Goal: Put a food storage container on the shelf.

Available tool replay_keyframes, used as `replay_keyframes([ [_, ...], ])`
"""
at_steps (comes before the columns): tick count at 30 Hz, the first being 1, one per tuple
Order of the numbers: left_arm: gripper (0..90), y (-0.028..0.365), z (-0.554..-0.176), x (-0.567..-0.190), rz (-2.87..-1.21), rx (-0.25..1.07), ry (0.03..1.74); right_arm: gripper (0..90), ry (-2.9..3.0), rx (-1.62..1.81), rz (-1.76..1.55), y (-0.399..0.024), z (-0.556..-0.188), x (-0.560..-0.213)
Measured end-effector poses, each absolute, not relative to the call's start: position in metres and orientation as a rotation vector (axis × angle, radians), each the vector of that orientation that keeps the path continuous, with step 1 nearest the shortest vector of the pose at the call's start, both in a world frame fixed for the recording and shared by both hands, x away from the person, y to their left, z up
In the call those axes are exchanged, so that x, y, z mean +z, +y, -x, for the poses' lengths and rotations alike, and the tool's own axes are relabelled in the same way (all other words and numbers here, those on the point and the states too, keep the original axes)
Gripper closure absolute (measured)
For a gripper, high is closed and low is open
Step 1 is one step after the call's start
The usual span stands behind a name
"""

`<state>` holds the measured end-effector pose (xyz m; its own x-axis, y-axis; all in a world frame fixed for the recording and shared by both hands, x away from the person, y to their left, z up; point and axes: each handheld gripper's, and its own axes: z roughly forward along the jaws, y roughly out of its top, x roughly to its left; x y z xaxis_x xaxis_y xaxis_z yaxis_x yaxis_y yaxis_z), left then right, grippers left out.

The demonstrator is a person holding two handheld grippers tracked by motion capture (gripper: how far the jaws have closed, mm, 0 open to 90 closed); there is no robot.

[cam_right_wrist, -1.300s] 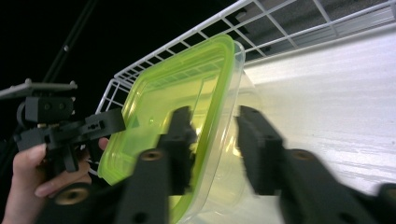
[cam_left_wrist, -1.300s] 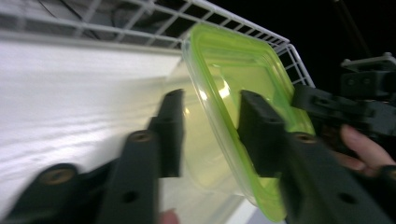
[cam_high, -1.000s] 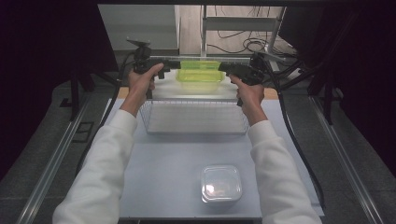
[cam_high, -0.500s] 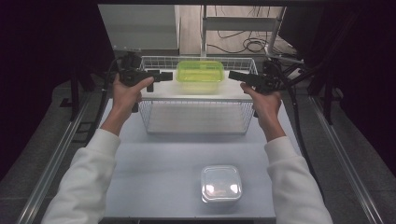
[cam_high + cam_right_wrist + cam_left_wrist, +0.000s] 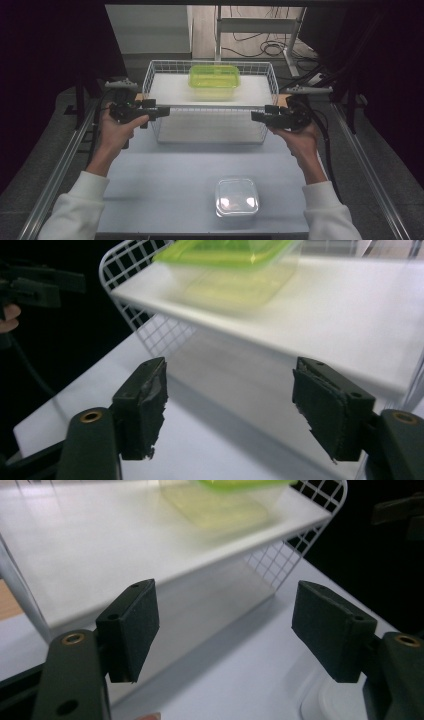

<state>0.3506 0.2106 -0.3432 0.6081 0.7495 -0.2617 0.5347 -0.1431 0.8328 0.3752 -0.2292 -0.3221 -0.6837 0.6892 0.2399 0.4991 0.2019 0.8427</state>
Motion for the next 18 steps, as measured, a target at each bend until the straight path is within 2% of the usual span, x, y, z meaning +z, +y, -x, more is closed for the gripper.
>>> replay_keyframes([
  [9, 26.4, 0.212, -0.310, -0.382, -1.839, 0.217, 1.048, 26.7, 2.375, 1.392, -1.119, -0.234, -0.324, -0.363],
  [18, 27.4, 0.206, -0.290, -0.406, -1.915, 0.272, 1.058, 27.2, 2.486, 1.245, -1.115, -0.234, -0.306, -0.398],
])
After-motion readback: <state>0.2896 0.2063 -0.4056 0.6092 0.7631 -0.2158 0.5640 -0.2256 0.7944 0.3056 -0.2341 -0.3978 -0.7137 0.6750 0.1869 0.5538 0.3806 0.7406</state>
